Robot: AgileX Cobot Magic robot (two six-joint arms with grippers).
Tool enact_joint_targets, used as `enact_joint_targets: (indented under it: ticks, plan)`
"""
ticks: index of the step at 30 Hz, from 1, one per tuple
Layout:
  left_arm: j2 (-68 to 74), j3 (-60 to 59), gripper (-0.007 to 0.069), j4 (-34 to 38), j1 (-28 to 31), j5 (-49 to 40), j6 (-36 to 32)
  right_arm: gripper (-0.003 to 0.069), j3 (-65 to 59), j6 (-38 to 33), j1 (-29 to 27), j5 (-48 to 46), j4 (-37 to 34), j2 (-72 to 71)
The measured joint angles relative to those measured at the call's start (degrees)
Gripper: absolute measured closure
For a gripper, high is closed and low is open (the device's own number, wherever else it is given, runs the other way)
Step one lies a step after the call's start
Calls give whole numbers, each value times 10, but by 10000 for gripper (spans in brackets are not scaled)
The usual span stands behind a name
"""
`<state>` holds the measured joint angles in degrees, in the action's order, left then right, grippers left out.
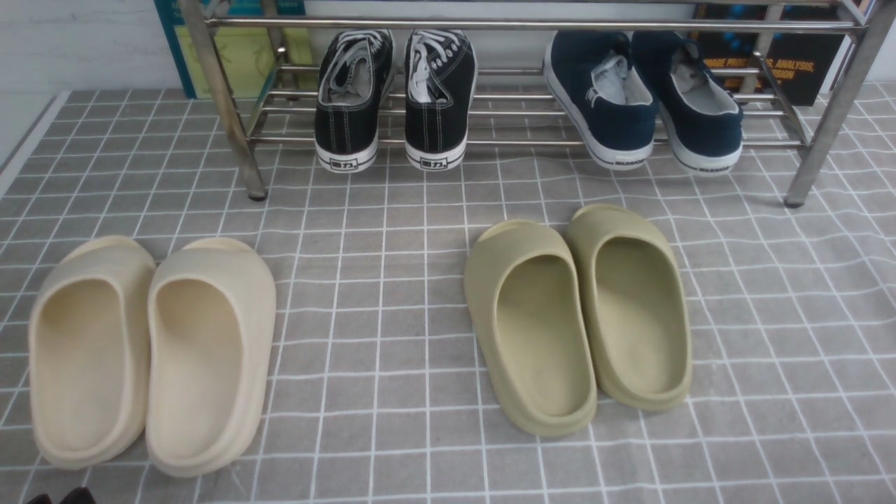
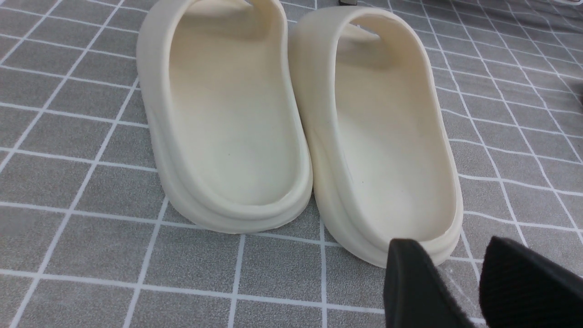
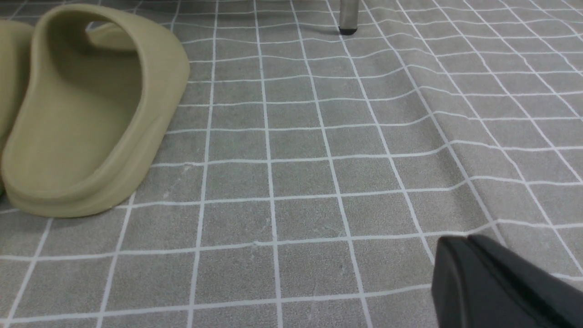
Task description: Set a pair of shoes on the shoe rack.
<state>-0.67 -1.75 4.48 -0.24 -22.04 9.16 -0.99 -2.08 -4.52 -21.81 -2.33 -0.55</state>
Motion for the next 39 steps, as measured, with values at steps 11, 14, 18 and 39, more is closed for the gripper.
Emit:
enact_joint_targets:
  ticks: [11,14,18,39]
  plan:
    - [0,0,386,0,0,0,0,663,0,68,26,0,42,0]
    - [0,0,386,0,0,0,0,663,0,83,26,0,49,0]
    - [0,0,386,0,0,0,0,663,0,89,26,0,52,0]
    - [0,0,386,0,0,0,0,662,0,90,26,0,53,0]
